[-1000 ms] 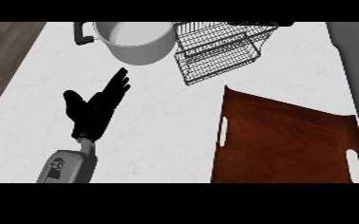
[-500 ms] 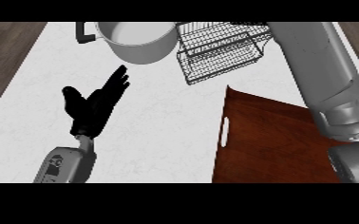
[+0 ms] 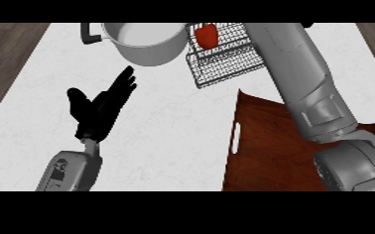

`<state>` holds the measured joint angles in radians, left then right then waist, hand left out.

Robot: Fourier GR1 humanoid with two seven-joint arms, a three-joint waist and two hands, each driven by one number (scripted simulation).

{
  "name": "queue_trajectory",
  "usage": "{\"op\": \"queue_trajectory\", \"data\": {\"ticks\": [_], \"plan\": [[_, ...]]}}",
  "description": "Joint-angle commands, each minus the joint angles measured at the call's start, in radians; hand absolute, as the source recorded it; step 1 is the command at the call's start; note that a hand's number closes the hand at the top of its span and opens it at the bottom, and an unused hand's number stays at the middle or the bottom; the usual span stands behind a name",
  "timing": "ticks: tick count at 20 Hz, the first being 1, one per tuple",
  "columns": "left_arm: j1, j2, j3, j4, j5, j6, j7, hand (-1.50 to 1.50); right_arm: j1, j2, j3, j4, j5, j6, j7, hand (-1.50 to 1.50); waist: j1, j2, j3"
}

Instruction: Pick the bell pepper from the tray and place it in the tiered basket

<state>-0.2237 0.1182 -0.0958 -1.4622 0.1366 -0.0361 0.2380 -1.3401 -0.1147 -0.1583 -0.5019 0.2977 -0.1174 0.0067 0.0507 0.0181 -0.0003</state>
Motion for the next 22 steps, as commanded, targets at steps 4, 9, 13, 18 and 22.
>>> {"op": "queue_trajectory", "data": {"ticks": [4, 9, 13, 18, 22], "plan": [[0.013, 0.007, 0.01, -0.001, 0.011, -0.021, 0.004, 0.0, -0.067, 0.033, -0.057, 0.073, -0.005, -0.17, -0.149, -1.5, -0.003, -0.002, 0.0], [0.026, -0.005, 0.003, -0.036, -0.002, 0.005, 0.023, 0.0, -0.065, -0.051, -0.156, 0.084, -0.067, -0.25, -0.078, -1.5, -0.02, -0.01, 0.0], [0.067, 0.013, 0.028, 0.001, 0.007, -0.024, -0.036, 0.0, -0.011, -0.122, -0.189, 0.073, -0.097, -0.23, -0.037, -1.5, -0.041, -0.015, 0.0], [0.04, -0.006, 0.03, -0.001, -0.004, 0.003, -0.019, 0.0, 0.072, -0.329, -0.194, 0.07, -0.11, -0.007, -0.072, -1.5, -0.047, -0.013, 0.001], [0.041, 0.002, 0.043, -0.016, 0.007, -0.001, -0.004, 0.0, 0.162, -0.472, -0.189, 0.024, -0.141, 0.246, -0.062, -1.5, -0.068, -0.022, 0.001]]}}
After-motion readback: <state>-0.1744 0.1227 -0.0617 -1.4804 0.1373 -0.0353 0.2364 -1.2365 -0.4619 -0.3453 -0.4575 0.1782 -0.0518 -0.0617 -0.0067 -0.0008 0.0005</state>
